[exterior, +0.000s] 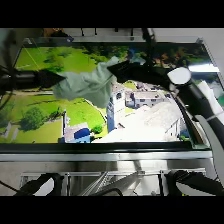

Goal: Fold the shirts.

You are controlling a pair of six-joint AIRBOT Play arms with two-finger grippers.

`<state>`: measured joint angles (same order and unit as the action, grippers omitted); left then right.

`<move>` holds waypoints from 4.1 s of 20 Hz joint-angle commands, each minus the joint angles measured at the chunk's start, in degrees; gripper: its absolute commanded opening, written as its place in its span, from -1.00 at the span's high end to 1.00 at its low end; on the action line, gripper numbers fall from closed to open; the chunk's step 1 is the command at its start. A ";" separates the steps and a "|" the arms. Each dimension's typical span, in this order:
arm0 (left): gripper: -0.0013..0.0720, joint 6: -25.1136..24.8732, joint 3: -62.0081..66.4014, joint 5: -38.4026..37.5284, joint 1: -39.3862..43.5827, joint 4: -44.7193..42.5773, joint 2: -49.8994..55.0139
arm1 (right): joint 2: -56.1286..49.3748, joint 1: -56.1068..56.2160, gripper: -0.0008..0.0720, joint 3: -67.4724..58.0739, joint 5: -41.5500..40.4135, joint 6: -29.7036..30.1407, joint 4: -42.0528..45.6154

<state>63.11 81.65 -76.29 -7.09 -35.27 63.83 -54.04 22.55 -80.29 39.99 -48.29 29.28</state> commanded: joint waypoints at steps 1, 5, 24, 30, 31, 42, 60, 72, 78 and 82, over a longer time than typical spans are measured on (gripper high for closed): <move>0.92 3.96 9.75 0.20 -0.09 0.39 -3.61 | 6.88 0.04 0.92 -3.58 -0.48 -9.42 16.35; 0.92 6.93 15.02 -3.23 -0.33 -0.26 -4.17 | 11.65 0.04 0.92 -4.46 -0.52 -10.56 21.73; 0.90 7.74 -25.35 13.29 16.28 -14.60 11.80 | -21.92 0.04 0.27 -3.50 22.12 -28.33 33.97; -0.93 6.75 -11.87 3.34 7.02 -14.75 20.72 | -18.56 -6.43 -0.69 -4.90 18.99 -28.50 33.99; -0.93 6.73 -10.67 1.55 5.16 -14.78 20.65 | -16.70 -8.74 -0.69 -4.90 21.92 -28.50 34.01; -0.93 6.71 -24.39 4.87 -0.28 -17.20 18.62 | -5.79 -2.12 -0.68 27.89 14.62 -27.96 18.99; 0.93 3.50 -26.45 13.81 5.99 -17.81 26.03 | -12.39 6.73 0.93 24.28 3.54 -19.32 7.10; 0.93 7.93 15.30 2.69 -6.10 -17.84 -3.08 | 7.58 -22.88 0.93 -20.68 19.71 -18.91 7.72; 0.93 15.47 31.98 6.95 -6.12 -42.95 -10.84 | 8.50 -31.01 0.93 -36.48 17.07 -18.95 11.37; 0.93 15.10 27.65 5.31 -4.83 -41.46 -11.63 | 6.08 -31.23 0.93 -35.21 26.51 -19.28 12.52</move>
<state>77.19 110.59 -70.54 -12.78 -73.84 53.25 -46.52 -7.73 -114.80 60.45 -67.24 40.47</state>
